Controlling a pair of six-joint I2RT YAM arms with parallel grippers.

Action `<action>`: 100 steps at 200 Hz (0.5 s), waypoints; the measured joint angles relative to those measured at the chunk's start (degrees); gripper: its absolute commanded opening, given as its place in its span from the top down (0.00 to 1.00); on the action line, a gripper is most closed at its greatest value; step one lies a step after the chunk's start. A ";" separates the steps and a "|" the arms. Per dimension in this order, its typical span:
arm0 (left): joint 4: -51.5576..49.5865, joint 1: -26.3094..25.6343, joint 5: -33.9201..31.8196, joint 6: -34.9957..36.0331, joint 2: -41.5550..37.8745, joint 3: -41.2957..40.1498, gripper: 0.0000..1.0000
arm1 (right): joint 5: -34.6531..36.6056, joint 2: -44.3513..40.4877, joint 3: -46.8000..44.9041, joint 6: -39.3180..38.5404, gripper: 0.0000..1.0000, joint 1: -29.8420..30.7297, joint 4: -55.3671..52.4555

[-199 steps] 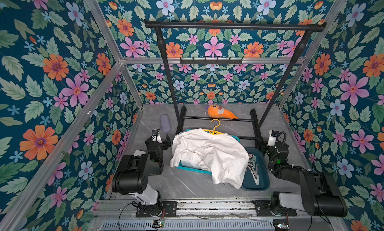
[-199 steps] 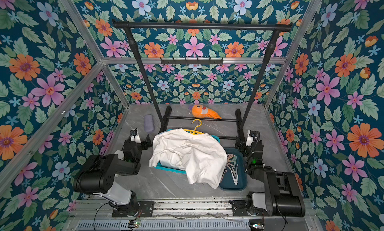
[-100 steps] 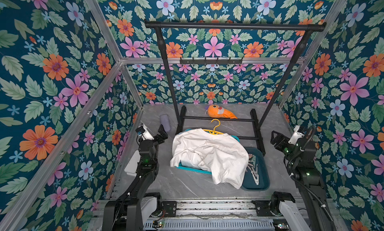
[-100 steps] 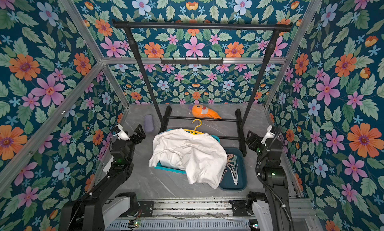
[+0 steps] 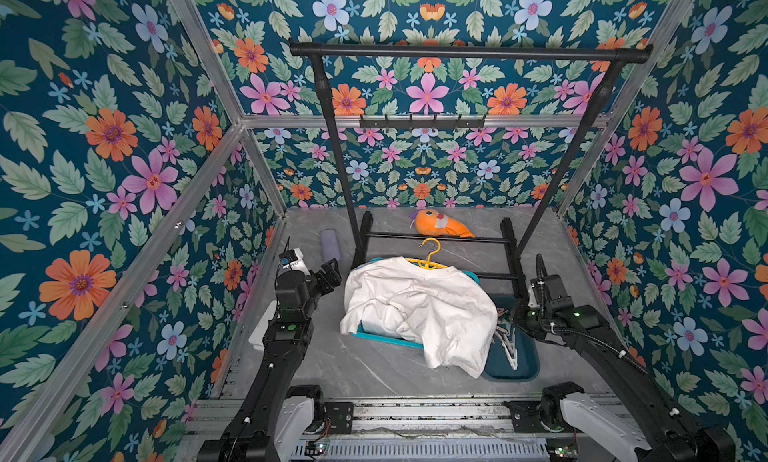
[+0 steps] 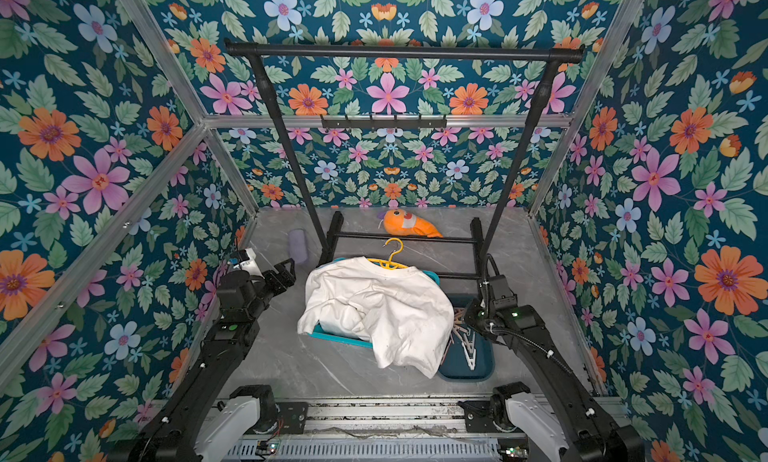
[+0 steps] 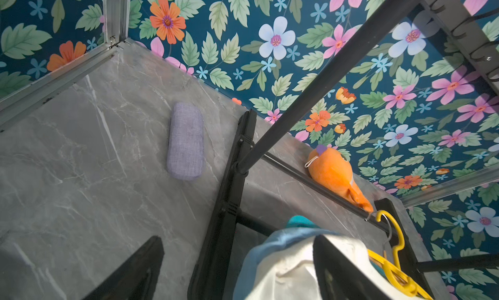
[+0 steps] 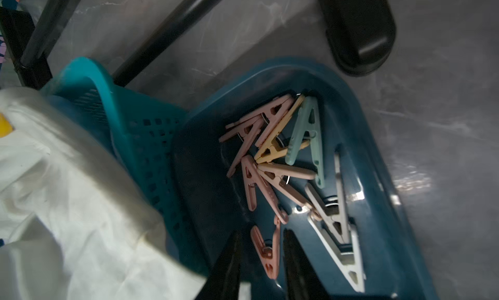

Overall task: Use clothespins to secure the t-shirt on both sides of the hanger
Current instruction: Pick up the clothespin from the storage box.

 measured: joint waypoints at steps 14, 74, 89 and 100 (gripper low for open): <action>-1.27 -0.13 0.39 0.02 -0.61 0.09 0.11 | 2.08 1.29 -1.97 2.73 0.72 0.13 2.36; -3.34 -0.50 2.64 0.44 -1.01 1.64 0.13 | 5.01 9.31 -4.02 11.30 0.72 0.35 13.16; -3.43 -0.52 3.17 0.46 -1.01 1.86 0.13 | 5.09 10.67 -4.28 12.98 0.73 0.37 15.23; -3.74 -0.61 3.58 0.46 -1.03 2.08 0.14 | 5.40 11.21 -4.61 13.99 0.73 0.37 16.02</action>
